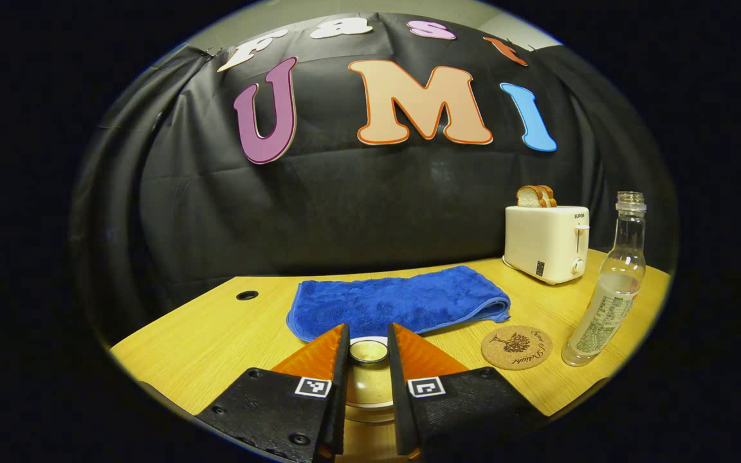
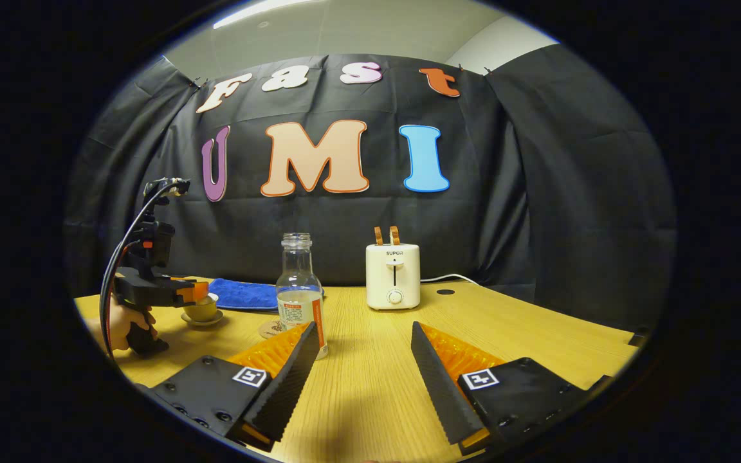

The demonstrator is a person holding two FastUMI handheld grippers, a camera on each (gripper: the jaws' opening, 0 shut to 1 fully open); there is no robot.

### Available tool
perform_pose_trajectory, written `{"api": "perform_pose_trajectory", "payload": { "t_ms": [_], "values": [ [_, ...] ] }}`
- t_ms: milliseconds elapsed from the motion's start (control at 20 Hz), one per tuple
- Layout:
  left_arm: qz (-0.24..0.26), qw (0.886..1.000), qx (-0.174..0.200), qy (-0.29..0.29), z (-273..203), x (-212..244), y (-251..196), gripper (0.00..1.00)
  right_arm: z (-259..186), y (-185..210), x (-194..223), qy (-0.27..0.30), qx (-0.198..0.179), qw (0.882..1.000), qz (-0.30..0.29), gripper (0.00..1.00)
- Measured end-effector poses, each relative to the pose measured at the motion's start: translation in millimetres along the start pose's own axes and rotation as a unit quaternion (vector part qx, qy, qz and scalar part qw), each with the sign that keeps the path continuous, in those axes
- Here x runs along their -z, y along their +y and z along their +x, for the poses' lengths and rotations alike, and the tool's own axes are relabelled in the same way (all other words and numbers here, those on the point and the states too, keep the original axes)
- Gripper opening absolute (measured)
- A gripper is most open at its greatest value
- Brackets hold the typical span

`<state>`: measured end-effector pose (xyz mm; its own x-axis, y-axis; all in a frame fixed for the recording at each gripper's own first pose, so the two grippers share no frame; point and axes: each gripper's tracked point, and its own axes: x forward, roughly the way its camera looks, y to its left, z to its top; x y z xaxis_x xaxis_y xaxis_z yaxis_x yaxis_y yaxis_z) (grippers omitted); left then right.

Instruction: Open the teacup lid with one hand, grasp the water bottle and pour water into the teacup with the other hand; after pouring, place the water bottle on the coaster and then close the teacup lid.

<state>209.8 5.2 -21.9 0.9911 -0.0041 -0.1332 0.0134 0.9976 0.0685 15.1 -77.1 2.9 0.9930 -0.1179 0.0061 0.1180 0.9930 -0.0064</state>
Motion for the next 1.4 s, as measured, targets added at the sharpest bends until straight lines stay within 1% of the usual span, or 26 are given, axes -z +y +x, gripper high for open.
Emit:
{"api": "perform_pose_trajectory", "payload": {
  "t_ms": [100,150,400,500,600,800,900,1050,1100,1300,1350,1400],
  "values": [
    [0.003,1.000,-0.002,0.002,-0.7,0.8,2.0,0.27,0.2,-0.3,0.2,0.000,0.000,1.000,0.000,0.88],
    [0.003,1.000,-0.003,0.003,-0.6,1.1,2.5,0.26,0.6,-0.1,0.5,0.000,0.000,1.000,0.000,0.93],
    [-0.007,1.000,-0.003,-0.002,-3.6,-0.2,5.5,0.18,0.8,-2.1,0.0,0.000,0.004,1.000,0.000,0.93],
    [-0.020,1.000,-0.006,-0.017,-5.7,-3.9,5.5,0.19,1.4,-2.6,-0.1,-0.001,0.006,1.000,-0.001,0.93],
    [-0.020,0.999,-0.007,-0.032,-10.7,-8.0,6.2,0.18,1.8,-0.3,0.4,-0.001,0.003,1.000,0.000,0.93],
    [-0.020,0.998,-0.009,-0.064,-38.2,-14.3,12.8,0.18,8.2,14.6,1.4,0.000,-0.016,1.000,0.001,0.93],
    [-0.014,0.998,-0.007,-0.062,-51.9,-10.6,17.0,0.18,13.6,23.6,2.2,0.001,-0.028,1.000,0.001,0.93],
    [-0.029,0.997,0.005,-0.065,-79.7,-6.7,25.0,0.18,25.5,41.0,4.8,0.003,-0.043,0.999,0.002,0.93],
    [-0.038,0.997,0.005,-0.068,-90.2,-6.3,30.9,0.18,29.5,46.9,4.6,0.003,-0.045,0.999,0.002,0.93],
    [-0.036,0.997,0.003,-0.068,-128.7,1.2,56.7,0.18,49.7,63.9,6.2,0.005,-0.050,0.999,0.002,0.93],
    [-0.034,0.997,0.004,-0.070,-138.9,1.7,62.9,0.17,55.6,67.1,6.5,0.005,-0.048,0.999,0.002,0.93],
    [-0.036,0.997,0.004,-0.070,-147.2,3.1,69.0,0.18,60.9,70.3,6.5,0.004,-0.047,0.999,0.002,0.93]
  ]
}}
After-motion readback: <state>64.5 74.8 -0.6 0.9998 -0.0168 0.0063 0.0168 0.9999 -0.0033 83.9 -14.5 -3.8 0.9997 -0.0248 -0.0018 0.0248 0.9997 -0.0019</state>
